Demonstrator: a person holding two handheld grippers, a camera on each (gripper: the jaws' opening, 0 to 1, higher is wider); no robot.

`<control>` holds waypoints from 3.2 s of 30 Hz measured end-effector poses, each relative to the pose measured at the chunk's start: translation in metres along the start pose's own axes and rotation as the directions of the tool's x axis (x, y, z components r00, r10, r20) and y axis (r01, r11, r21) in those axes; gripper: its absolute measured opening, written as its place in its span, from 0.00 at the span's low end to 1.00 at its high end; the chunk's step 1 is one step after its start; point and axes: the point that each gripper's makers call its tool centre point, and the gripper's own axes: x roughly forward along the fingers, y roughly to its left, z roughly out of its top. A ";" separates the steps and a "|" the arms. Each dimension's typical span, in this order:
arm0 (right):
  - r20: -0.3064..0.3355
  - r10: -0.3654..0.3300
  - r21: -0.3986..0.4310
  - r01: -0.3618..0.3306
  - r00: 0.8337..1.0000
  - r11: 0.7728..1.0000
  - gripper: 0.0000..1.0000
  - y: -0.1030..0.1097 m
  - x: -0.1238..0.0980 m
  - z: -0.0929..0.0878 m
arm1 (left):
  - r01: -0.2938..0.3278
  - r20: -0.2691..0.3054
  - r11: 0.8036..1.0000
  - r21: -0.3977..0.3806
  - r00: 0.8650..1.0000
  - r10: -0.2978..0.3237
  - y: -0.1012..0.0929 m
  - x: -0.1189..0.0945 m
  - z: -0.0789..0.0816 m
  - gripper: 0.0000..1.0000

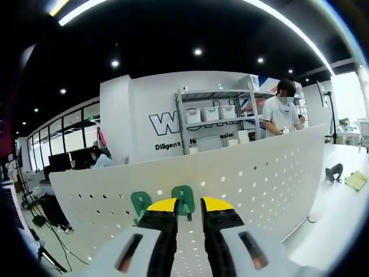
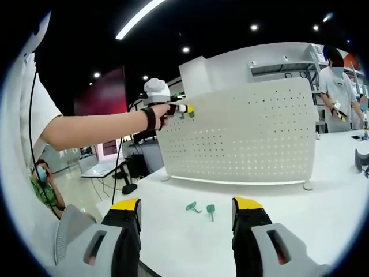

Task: Insert the hook assembly into the mounting plate slot until the hook locks in place.

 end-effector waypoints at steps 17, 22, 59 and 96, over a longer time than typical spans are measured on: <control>-0.002 0.027 -0.013 -0.027 1.000 1.000 0.64 0.010 0.003 0.000 | 0.011 -0.006 1.000 0.007 1.000 -0.011 0.000 -0.034 -0.018 0.18; 0.001 0.029 -0.013 -0.029 1.000 0.999 0.64 0.011 0.002 0.000 | 0.026 -0.010 1.000 0.009 1.000 -0.025 -0.005 -0.043 -0.024 0.18; -0.019 0.040 0.003 -0.040 0.999 0.999 0.62 0.017 0.002 -0.010 | 0.136 -0.199 0.991 -0.005 0.971 -0.134 -0.034 -0.090 -0.132 0.28; -0.034 0.034 0.023 -0.033 0.999 0.999 0.61 0.016 0.005 -0.018 | 0.284 -0.468 0.957 -0.067 0.838 -0.281 -0.076 -0.121 -0.245 0.30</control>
